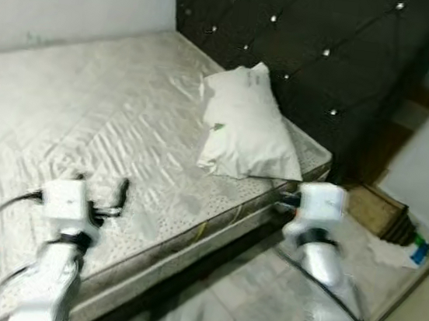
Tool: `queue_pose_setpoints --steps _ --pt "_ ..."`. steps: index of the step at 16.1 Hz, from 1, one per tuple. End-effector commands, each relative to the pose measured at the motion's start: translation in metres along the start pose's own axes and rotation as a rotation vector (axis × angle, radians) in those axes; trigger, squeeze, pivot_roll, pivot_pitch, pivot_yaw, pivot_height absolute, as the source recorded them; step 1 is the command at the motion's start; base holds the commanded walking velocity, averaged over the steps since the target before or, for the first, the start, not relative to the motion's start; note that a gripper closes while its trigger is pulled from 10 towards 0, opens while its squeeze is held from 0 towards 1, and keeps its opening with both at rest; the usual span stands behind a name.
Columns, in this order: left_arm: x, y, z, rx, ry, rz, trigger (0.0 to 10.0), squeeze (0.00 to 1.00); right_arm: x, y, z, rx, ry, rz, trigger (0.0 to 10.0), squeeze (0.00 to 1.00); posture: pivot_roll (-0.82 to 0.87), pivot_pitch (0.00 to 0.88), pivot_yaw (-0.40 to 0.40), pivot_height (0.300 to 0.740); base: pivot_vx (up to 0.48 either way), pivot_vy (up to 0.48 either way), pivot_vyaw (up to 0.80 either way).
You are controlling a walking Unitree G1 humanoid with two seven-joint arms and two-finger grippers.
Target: Clean up the room
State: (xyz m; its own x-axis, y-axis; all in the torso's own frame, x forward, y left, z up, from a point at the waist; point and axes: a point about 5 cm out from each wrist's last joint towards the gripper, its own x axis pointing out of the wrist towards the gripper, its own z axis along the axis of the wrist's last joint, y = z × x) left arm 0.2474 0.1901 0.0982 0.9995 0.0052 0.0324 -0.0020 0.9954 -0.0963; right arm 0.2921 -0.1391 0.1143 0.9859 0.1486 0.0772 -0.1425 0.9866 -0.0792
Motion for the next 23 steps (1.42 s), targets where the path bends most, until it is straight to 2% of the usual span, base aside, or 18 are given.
queue_pose_setpoints --steps 1,13,23 --pt "0.0 -0.006 -0.0008 -0.009 0.003 -0.015 10.0 0.0 -0.003 -0.011 -0.0025 -0.012 0.012 -0.034 10.0 0.0 -0.01 0.027 -0.031 0.74 0.0 0.0 0.8" --pt "0.0009 -0.01 0.0013 -0.038 -0.011 -0.056 10.0 0.0 -0.0015 -0.0112 -0.001 -0.007 0.004 -0.033 10.0 0.0 -0.01 0.032 -0.03 0.74 0.0 0.0 0.71" --pt "0.002 -0.0103 0.0016 -0.04 -0.014 -0.066 10.0 0.0 -0.0001 -0.0125 -0.0007 0.0 0.0 -0.04 10.0 0.0 -0.01 0.029 -0.03 0.74 0.207 0.0 0.0"
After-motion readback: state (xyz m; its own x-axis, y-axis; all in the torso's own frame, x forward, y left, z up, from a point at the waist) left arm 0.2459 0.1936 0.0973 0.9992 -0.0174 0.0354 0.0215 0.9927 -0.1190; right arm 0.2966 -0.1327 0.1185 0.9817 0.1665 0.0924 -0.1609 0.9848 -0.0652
